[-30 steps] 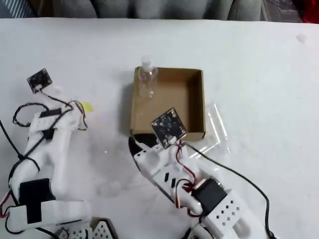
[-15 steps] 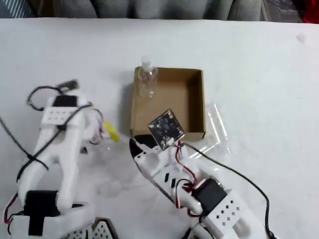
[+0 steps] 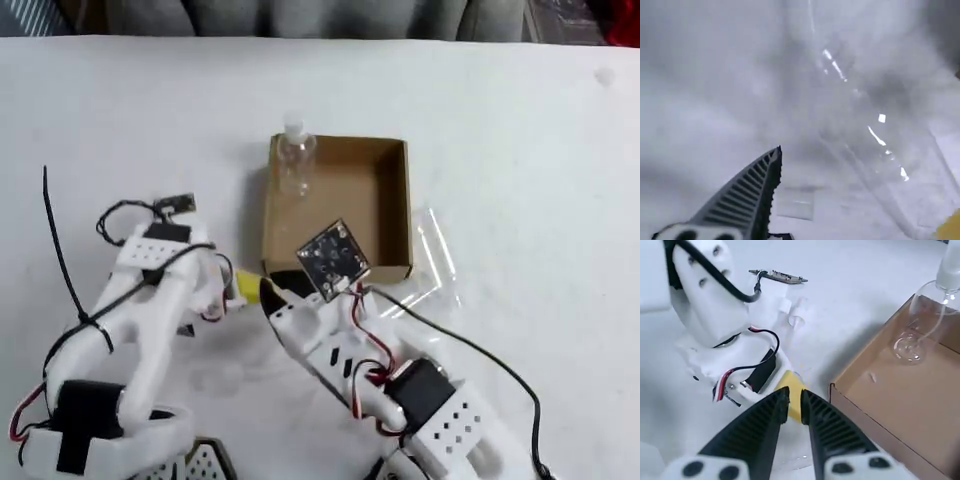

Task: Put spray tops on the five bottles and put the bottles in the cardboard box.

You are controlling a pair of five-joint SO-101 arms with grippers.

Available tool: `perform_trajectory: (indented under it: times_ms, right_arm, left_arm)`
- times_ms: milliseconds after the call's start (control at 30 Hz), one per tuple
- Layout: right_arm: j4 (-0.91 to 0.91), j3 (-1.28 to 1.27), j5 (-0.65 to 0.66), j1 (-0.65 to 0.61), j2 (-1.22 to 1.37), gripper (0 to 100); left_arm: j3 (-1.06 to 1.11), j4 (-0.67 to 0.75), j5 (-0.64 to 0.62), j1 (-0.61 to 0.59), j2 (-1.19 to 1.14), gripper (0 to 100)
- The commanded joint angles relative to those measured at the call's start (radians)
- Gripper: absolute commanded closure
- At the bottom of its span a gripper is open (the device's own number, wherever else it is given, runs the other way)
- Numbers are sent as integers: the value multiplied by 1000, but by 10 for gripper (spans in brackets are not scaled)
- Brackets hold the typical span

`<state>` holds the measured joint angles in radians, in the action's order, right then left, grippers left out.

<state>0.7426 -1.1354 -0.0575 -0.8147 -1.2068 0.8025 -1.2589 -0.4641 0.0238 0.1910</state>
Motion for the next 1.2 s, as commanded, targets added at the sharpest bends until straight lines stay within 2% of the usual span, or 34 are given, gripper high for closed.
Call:
perform_trajectory:
  times_ms: [0,100,367,467,567,600,667,867,1033,1167]
  right_arm:
    - [4,37,9,2,5,984]
    - [4,37,9,2,5,984]
    - [4,37,9,2,5,984]
    - [4,37,9,2,4,984]
    - [4,37,9,2,4,984]
    - [4,37,9,2,4,984]
    - [4,37,9,2,4,984]
    - [4,37,9,4,4,984]
    - [4,37,9,4,4,984]
    - [4,37,9,4,4,984]
  left_arm:
    - [-5,28,-12,12,41,635]
    - [-5,28,-8,18,41,696]
    - [-6,28,5,-4,41,762]
    - [-15,69,71,-47,41,841]
    - [-20,133,130,-119,41,976]
    - [-26,147,157,-142,41,986]
    - [-34,153,193,-177,41,950]
    - [-40,153,213,-282,41,976]
    - [-106,129,411,-420,41,976]
    - [-209,61,427,-524,39,973]
